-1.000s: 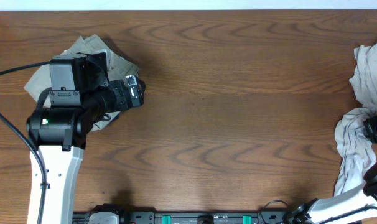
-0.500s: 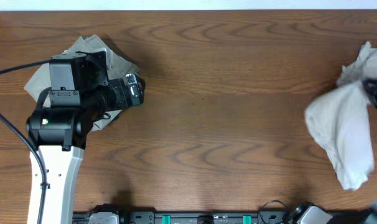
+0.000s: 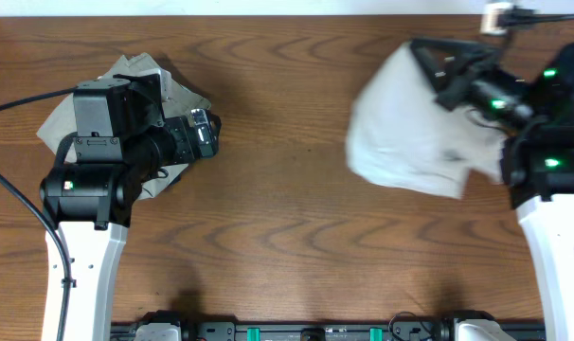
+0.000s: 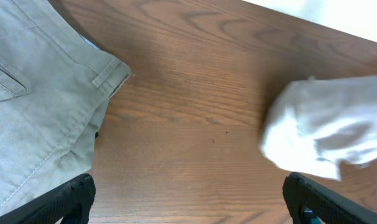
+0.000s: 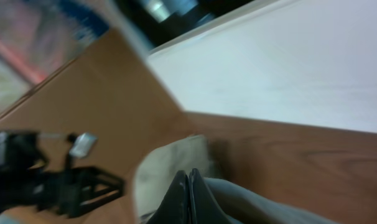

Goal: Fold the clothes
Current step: 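Drag the white shirt with the right gripper toward the table center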

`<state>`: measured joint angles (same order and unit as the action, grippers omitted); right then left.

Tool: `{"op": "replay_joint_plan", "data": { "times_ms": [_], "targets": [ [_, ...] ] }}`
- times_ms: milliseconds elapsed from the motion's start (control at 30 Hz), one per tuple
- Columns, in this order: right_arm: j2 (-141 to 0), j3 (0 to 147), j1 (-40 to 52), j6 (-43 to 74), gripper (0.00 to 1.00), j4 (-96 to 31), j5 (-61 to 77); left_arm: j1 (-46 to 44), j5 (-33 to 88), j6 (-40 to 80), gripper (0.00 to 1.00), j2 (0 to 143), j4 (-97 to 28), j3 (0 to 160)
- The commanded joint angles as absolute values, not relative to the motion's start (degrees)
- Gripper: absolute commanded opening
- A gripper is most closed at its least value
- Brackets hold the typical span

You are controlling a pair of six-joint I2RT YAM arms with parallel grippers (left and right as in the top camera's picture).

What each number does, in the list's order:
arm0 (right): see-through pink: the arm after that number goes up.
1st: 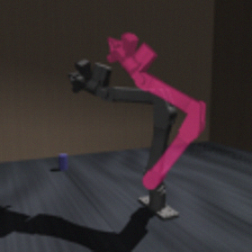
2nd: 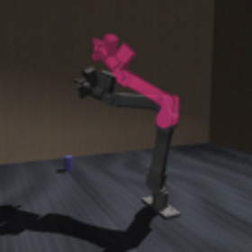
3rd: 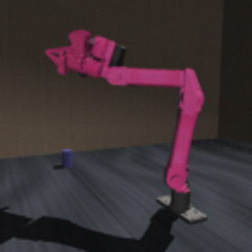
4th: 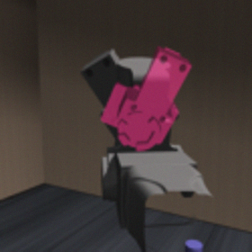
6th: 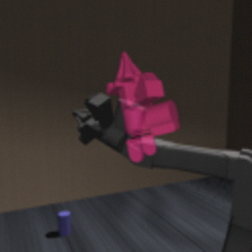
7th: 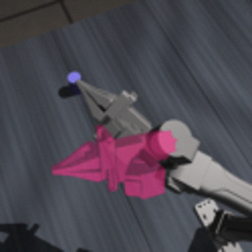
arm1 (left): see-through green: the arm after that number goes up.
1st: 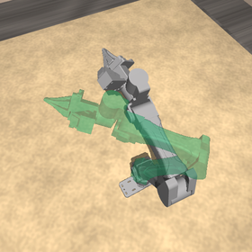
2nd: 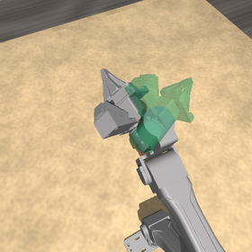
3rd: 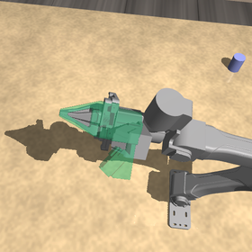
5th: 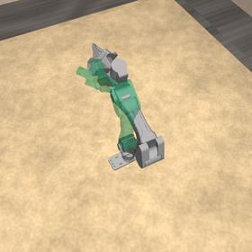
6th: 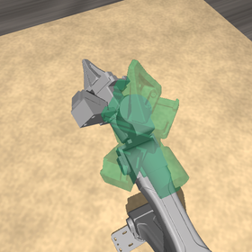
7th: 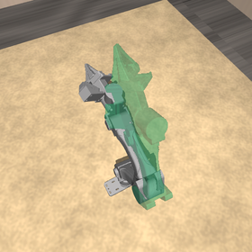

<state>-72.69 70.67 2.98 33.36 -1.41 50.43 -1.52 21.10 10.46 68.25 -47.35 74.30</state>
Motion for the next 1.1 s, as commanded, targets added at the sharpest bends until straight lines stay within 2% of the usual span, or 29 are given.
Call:
{"op": "replay_joint_plan", "data": {
  "times_ms": [0, 433, 733, 900, 1067],
  "targets": [
    [-71.6, 71.2, 7.3, 35.6, 0.01, -1.2, 45.0, -1.4, 21.9, 9.6, 0.98, 68.0, -47.3, 75.4],
    [-71.6, 71.2, -1.3, 41.7, 0.01, 1.3, 39.1, -2.6, 26.4, 9.6, 0.98, 68.5, -47.7, 75.3],
    [-71.6, 71.2, -13.1, 37.4, 0.01, -19.7, 16.5, -10.1, 26.3, 4.4, 0.98, 71.0, -50.4, 75.2],
    [-71.6, 71.2, -20.4, 34.2, 0.01, -21.6, 26.3, -12.8, 25.9, 4.0, 0.98, 74.0, -50.4, 75.2],
    [-71.4, 71.2, -25.3, 29.6, 0.01, -27.4, 23.6, -14.7, 23.8, 3.6, 0.98, 78.7, -50.4, 75.2]
  ]
}}
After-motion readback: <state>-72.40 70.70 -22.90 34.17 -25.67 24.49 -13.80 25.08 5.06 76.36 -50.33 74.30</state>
